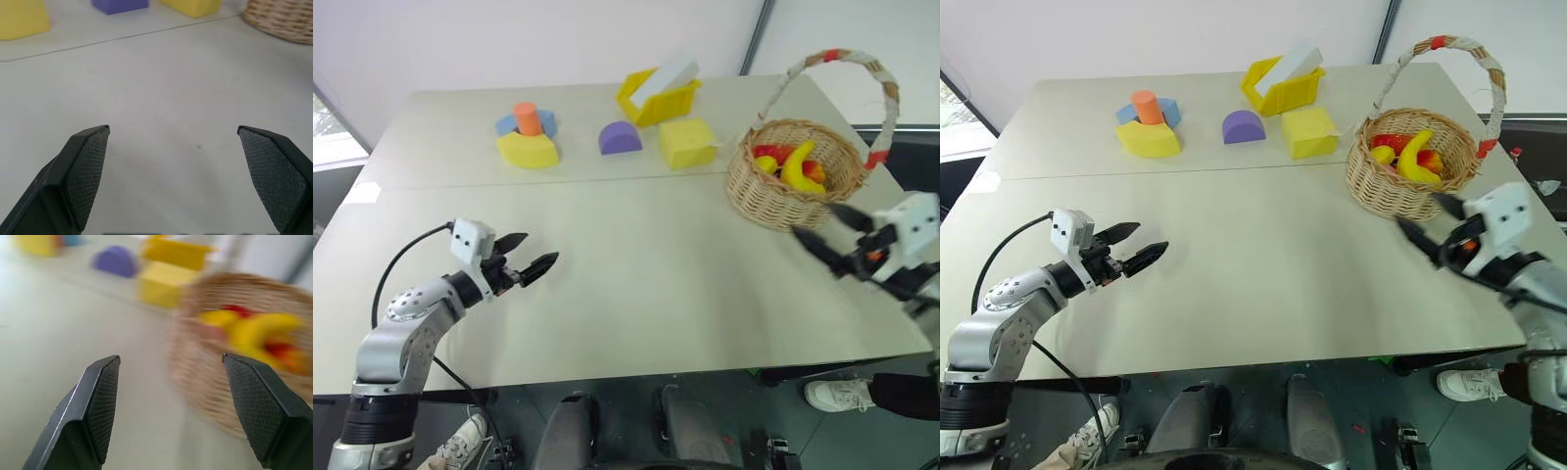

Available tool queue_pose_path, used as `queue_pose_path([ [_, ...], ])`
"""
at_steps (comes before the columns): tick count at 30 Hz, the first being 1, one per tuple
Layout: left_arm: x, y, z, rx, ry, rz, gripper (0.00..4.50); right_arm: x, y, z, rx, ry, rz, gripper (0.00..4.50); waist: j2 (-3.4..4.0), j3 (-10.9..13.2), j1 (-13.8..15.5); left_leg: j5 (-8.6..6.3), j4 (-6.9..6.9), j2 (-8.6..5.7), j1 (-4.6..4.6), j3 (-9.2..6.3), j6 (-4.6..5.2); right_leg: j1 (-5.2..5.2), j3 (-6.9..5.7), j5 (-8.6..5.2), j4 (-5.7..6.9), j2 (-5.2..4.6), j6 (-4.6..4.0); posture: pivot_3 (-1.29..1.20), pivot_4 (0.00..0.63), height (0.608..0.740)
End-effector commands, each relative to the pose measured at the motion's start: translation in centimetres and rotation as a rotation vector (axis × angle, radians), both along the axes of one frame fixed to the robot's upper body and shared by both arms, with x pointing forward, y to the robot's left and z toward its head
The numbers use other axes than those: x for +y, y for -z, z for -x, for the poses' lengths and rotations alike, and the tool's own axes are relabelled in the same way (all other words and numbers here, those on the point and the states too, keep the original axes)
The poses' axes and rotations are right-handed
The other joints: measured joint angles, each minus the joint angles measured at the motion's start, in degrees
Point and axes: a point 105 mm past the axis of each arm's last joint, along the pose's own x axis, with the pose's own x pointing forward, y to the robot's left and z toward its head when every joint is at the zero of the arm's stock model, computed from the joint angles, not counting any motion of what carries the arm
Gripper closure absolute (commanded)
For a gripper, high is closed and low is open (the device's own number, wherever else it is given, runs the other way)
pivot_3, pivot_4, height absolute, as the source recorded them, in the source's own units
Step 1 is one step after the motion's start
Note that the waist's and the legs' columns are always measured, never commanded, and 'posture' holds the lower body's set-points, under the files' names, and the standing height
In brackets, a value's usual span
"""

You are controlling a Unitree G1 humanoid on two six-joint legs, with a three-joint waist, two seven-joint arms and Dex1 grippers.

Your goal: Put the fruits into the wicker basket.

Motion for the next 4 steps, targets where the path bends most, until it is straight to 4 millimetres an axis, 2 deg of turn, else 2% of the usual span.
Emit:
queue_pose_path([
  [1, 1.11, -0.53, 0.28, -0.052, -0.058, -0.015, 0.00, 1.75, 0.85, -0.53, -0.016, -0.049, -0.025, 1.03, -0.01, 0.00, 0.13, 0.00, 0.00, -0.04, -0.03, 0.00, 0.00, -0.01, -0.01, 0.00, -0.02, -0.07, 0.00, 0.00, 0.150, 0.740],
  [4, 0.96, -0.46, 0.49, -0.055, -0.058, -0.008, 0.00, 2.06, 1.14, -1.07, -0.022, -0.051, -0.043, 1.03, -0.01, 0.00, 0.29, -0.01, 0.00, -0.16, -0.04, 0.01, 0.01, 0.01, -0.03, 0.01, -0.04, -0.23, 0.02, 0.00, 0.150, 0.740],
])
